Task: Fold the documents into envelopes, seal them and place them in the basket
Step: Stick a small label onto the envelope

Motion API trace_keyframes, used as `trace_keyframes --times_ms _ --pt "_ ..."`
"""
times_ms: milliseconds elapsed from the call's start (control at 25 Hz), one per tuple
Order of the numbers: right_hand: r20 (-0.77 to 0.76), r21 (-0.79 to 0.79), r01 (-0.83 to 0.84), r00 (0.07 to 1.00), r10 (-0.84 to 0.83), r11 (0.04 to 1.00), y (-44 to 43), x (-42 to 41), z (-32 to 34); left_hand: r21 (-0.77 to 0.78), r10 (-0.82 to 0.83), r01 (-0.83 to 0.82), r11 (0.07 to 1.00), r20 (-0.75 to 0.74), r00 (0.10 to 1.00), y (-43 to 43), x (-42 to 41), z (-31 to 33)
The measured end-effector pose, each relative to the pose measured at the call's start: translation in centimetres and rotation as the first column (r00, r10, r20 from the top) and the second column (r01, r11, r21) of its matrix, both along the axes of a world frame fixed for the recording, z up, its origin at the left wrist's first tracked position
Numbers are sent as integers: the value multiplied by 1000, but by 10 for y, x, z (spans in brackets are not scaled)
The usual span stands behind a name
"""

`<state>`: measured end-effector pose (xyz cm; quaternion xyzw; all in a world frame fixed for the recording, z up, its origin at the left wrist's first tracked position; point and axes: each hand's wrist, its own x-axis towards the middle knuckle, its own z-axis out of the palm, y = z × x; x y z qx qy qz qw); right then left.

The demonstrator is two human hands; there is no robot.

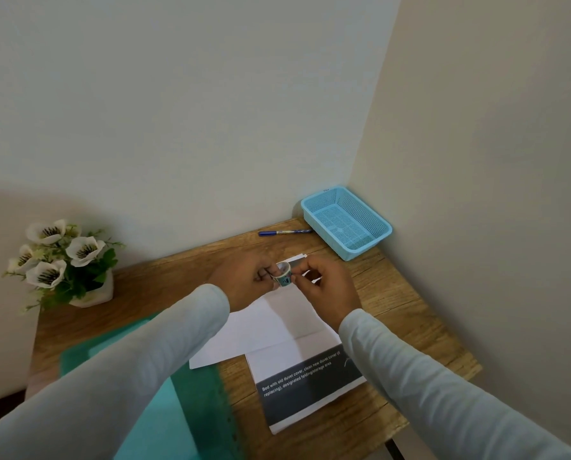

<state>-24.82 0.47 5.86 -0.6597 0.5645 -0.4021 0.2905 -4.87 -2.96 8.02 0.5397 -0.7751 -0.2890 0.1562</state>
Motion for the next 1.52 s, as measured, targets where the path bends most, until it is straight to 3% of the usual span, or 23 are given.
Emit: trace_keyframes --times_ms 240,440,720,880,1320,1520 --pt "-52 14 -33 998 34 999 -7 3 -2 3 2 -2 1000 26 1000 -6 1 -2" --pt "-19 96 -60 998 62 994 -8 8 -10 -24 14 -11 1000 160 987 -16 12 -13" --pt "146 253 -17 989 -21 967 -17 5 -17 -15 188 -192 981 298 936 -41 47 -36" --pt "160 314 17 985 -71 949 -18 -2 -26 -45 296 -301 952 370 880 -66 65 -43" --pt "157 367 94 974 -161 926 -28 -23 -36 -76 431 -428 900 290 855 -92 75 -54" --pt "142 442 200 947 -288 875 -25 -36 -41 -161 280 -261 952 108 954 -39 44 -52"
